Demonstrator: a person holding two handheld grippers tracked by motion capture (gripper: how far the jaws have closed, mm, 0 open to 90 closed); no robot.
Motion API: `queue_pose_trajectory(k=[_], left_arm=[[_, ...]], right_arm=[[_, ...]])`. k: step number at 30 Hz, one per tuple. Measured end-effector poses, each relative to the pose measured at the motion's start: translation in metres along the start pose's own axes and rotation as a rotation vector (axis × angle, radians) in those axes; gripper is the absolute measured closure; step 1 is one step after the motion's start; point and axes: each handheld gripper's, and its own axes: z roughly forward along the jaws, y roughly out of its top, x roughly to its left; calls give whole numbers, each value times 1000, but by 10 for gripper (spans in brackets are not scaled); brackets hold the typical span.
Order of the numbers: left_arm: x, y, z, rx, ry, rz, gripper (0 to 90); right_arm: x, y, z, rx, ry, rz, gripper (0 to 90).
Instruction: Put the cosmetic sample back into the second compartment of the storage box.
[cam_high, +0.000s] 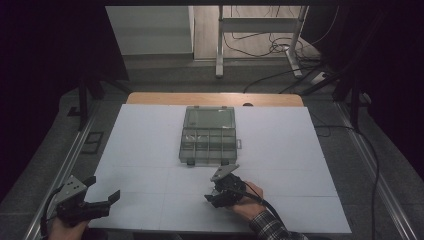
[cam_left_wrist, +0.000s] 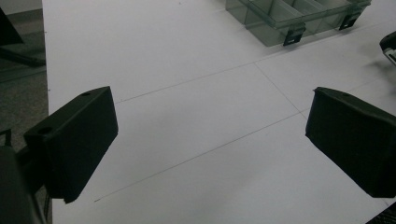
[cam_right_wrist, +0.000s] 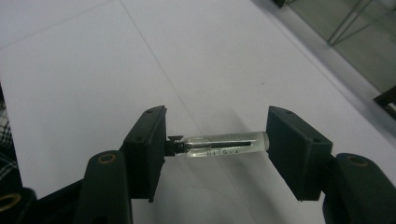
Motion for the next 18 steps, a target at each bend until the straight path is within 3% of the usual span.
queue_pose_trajectory(k=[18], left_arm=[[0,0,0,2,0,1,28]], right_arm=[[-17,11,-15,-77,-4,35,397]])
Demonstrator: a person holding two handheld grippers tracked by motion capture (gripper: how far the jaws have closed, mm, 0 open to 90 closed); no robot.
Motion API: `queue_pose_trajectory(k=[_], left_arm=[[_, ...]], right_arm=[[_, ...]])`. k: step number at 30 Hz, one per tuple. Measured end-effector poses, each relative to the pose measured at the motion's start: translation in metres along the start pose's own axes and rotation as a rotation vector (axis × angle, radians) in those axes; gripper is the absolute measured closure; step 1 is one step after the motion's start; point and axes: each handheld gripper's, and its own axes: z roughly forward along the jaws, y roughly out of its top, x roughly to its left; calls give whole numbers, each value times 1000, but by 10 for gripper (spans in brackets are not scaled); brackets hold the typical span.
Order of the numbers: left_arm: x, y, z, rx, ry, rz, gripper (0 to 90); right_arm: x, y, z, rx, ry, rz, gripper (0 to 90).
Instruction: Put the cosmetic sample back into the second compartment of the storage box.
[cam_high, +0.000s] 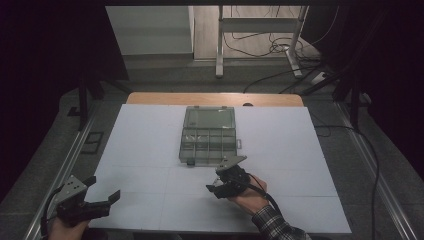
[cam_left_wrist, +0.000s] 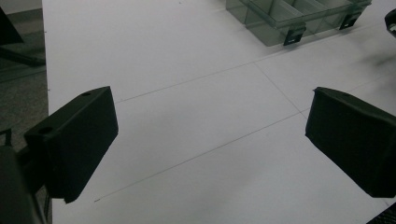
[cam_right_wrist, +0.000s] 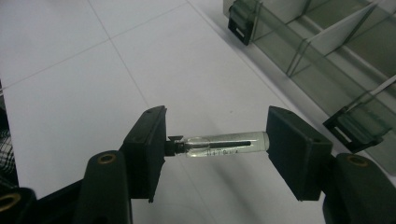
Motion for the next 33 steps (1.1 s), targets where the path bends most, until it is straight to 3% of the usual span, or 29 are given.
queue_pose_trajectory(k=[33], left_arm=[[-1,0,1,-3,-30,23,32]], right_arm=[[-30,26,3,-73,-6,30,398]])
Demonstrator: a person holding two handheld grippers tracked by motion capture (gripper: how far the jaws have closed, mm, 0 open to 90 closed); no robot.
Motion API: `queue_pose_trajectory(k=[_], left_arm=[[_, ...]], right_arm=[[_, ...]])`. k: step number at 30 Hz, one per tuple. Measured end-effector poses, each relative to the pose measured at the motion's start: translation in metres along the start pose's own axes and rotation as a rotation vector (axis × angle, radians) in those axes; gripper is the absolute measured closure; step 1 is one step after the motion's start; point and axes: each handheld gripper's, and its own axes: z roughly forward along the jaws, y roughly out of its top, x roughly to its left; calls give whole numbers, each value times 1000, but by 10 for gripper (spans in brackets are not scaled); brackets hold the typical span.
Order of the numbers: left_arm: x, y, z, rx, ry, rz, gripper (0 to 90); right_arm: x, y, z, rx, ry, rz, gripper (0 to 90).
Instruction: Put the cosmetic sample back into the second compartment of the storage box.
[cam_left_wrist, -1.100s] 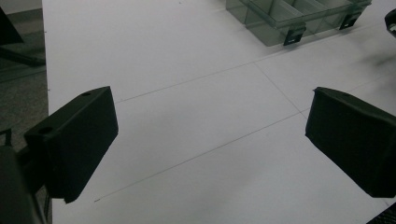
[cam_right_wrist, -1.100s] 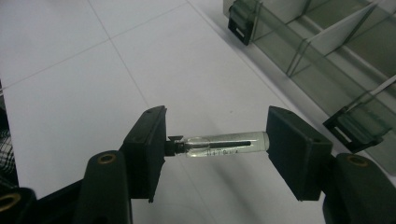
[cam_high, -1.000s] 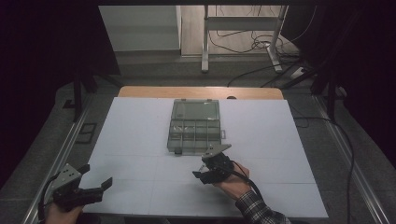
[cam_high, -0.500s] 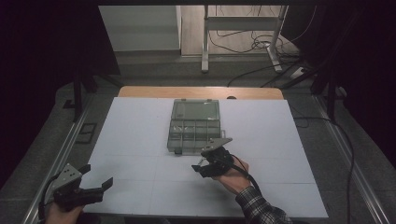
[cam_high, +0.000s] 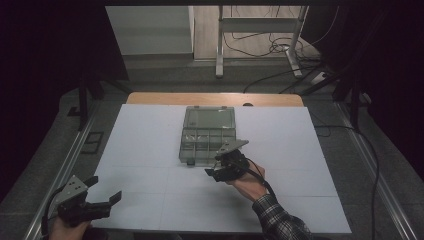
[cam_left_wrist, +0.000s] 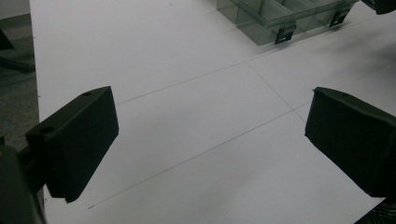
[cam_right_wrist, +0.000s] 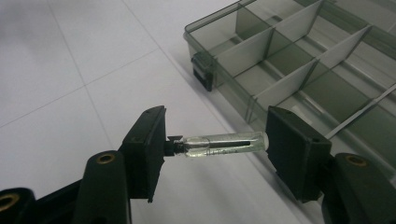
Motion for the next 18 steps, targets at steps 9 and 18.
queue_pose_trajectory(k=[9,18], left_arm=[[1,0,0,-1,0,-10,32],[2,0,1,2,1,-17,33]], right_arm=[[-12,8,7,-17,-8,16,398],[-23,19,16,-26,-13,17,397]])
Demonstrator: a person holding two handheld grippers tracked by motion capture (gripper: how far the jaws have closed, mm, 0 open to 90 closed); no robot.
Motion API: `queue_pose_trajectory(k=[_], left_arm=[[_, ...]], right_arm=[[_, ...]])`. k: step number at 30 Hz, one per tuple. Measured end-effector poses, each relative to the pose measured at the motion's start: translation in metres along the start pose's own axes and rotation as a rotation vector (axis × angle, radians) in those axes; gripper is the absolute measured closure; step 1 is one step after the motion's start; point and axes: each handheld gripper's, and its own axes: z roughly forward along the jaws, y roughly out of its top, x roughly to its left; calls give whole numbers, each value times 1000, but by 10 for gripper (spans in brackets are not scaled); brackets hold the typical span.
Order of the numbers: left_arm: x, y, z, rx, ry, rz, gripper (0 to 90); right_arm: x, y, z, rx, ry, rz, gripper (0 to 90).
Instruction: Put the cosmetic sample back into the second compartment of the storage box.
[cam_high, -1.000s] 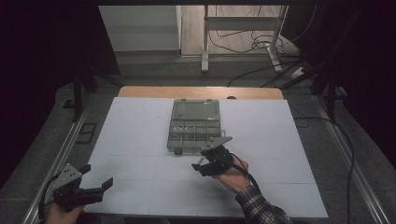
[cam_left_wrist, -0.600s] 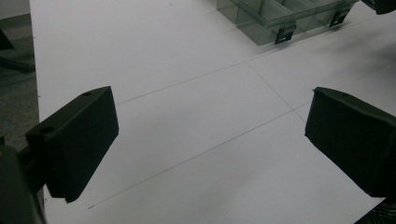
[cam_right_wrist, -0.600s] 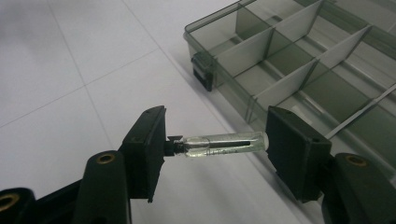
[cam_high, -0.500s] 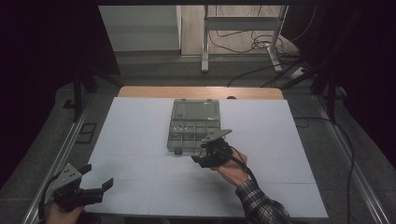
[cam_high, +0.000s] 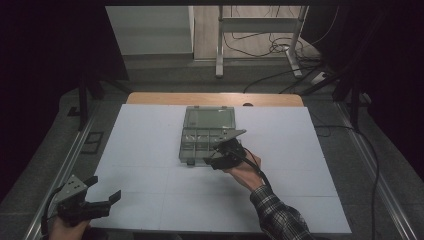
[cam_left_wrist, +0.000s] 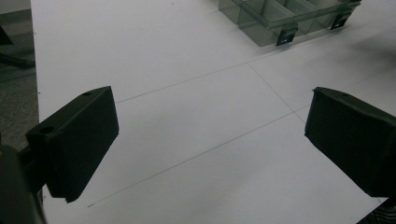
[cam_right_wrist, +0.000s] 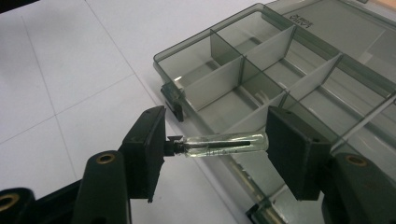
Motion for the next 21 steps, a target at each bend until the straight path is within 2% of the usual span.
queue_pose_trajectory(k=[21], left_arm=[[0,0,1,6,5,-2,37]], right_arm=[[-19,19,20,-37,-47,3,397]])
